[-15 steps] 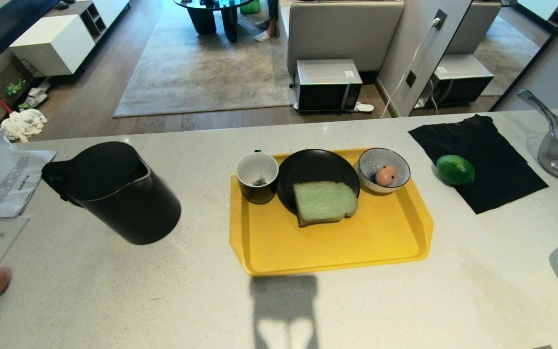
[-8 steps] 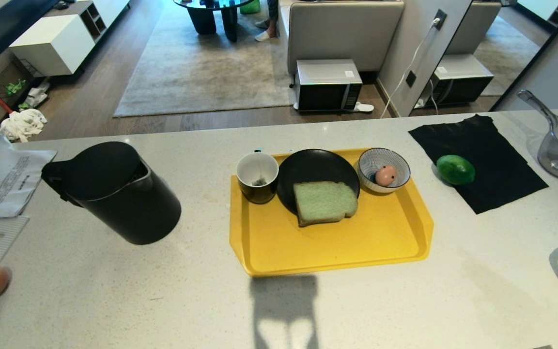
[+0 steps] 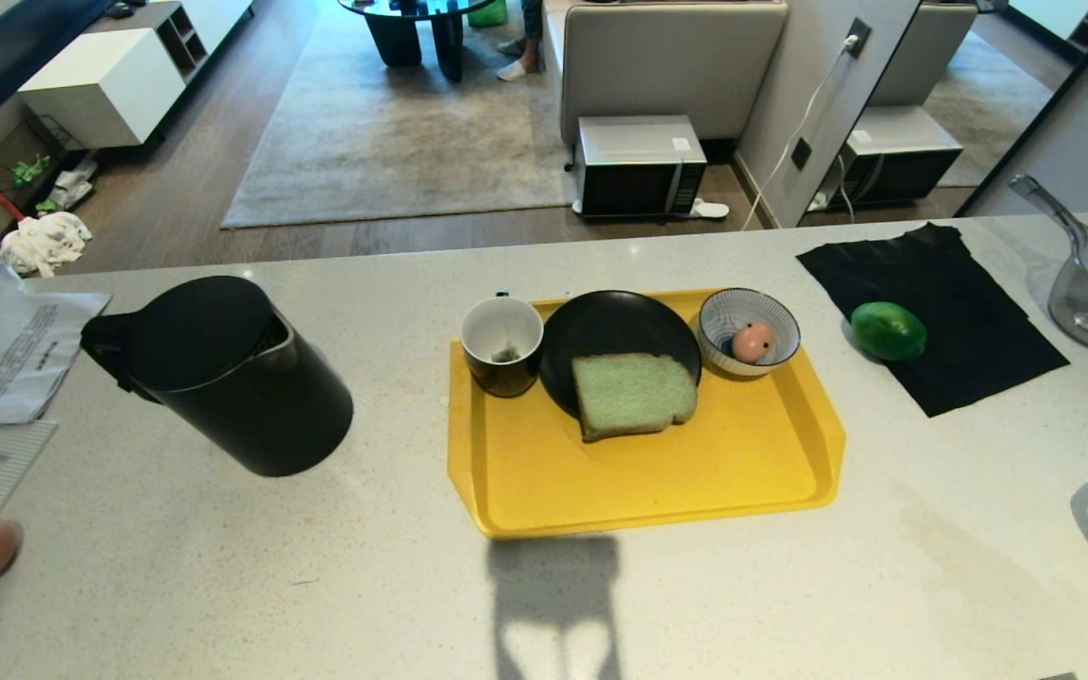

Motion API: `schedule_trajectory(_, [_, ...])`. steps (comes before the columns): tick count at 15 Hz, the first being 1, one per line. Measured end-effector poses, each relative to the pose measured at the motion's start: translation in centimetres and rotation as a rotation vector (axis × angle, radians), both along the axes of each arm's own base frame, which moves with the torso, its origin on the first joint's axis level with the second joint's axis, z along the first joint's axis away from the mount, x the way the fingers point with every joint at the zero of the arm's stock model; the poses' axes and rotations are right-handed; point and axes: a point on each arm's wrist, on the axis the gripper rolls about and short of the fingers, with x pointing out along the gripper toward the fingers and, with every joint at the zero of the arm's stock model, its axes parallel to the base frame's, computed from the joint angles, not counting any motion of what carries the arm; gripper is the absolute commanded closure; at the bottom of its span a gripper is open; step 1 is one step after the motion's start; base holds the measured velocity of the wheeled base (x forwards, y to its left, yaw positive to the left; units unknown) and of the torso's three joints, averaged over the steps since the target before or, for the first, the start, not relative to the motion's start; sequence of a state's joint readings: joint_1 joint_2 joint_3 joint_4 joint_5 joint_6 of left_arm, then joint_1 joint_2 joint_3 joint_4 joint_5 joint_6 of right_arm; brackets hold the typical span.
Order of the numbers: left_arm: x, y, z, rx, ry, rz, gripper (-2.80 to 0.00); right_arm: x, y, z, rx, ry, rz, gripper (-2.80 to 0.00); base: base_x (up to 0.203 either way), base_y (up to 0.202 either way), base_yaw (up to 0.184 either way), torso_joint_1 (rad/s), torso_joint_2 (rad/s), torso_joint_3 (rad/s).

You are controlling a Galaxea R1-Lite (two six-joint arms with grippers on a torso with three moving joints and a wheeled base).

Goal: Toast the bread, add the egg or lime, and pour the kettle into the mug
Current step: Pick up the kettle

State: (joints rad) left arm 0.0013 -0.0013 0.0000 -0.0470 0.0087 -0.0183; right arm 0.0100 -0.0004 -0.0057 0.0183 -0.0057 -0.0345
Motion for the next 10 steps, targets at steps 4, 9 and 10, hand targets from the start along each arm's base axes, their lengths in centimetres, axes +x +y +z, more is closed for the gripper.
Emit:
schedule_trajectory(4, [0.00, 0.00, 0.00, -0.002, 0.000, 0.000, 0.00, 0.00, 0.00, 0.00, 0.000, 0.000, 0.000, 0.00, 0.000, 0.000, 0.000, 0.000, 0.00, 0.000])
schedule_trajectory(9, [0.00, 0.00, 0.00, -0.001, 0.000, 0.000, 0.00, 0.00, 0.00, 0.00, 0.000, 0.000, 0.000, 0.00, 0.000, 0.000, 0.000, 0.000, 0.00, 0.000])
schedule_trajectory(10, [0.00, 0.00, 0.00, -0.002, 0.000, 0.000, 0.00, 0.00, 0.00, 0.00, 0.000, 0.000, 0.000, 0.00, 0.000, 0.000, 0.000, 0.000, 0.00, 0.000])
